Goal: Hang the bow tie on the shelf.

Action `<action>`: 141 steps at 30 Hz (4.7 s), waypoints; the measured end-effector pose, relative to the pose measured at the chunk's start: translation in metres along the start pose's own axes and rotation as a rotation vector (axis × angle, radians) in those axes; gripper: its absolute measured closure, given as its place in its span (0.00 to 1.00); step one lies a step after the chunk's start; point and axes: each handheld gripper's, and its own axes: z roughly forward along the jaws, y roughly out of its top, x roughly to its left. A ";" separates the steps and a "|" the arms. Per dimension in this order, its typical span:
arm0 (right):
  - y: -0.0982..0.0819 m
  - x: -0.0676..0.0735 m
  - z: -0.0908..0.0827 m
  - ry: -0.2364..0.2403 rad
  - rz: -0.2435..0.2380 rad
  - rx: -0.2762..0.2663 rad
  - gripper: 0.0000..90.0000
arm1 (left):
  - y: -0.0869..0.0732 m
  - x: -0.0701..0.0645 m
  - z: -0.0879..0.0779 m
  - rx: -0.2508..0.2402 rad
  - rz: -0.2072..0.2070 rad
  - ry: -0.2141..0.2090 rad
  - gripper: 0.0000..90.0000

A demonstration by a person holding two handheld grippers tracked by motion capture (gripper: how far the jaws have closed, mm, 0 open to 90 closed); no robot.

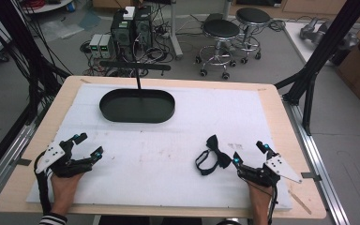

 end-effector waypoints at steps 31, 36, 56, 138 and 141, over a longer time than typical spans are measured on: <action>0.005 0.004 0.010 0.021 -0.025 0.105 0.04 | 0.000 0.000 0.000 -0.002 0.003 -0.002 0.17; 0.016 0.010 0.013 0.041 -0.076 0.114 0.05 | 0.000 -0.001 0.000 -0.003 0.007 -0.003 0.17; 0.051 0.018 0.034 0.216 -0.025 0.397 0.06 | 0.000 -0.001 0.000 -0.005 0.004 -0.002 0.17; 0.039 0.027 0.045 0.291 -0.048 0.519 0.94 | 0.000 -0.001 0.000 -0.002 0.014 0.002 0.17; 0.044 0.031 0.045 0.293 -0.062 0.472 0.95 | 0.000 -0.001 0.000 -0.003 0.013 0.002 0.17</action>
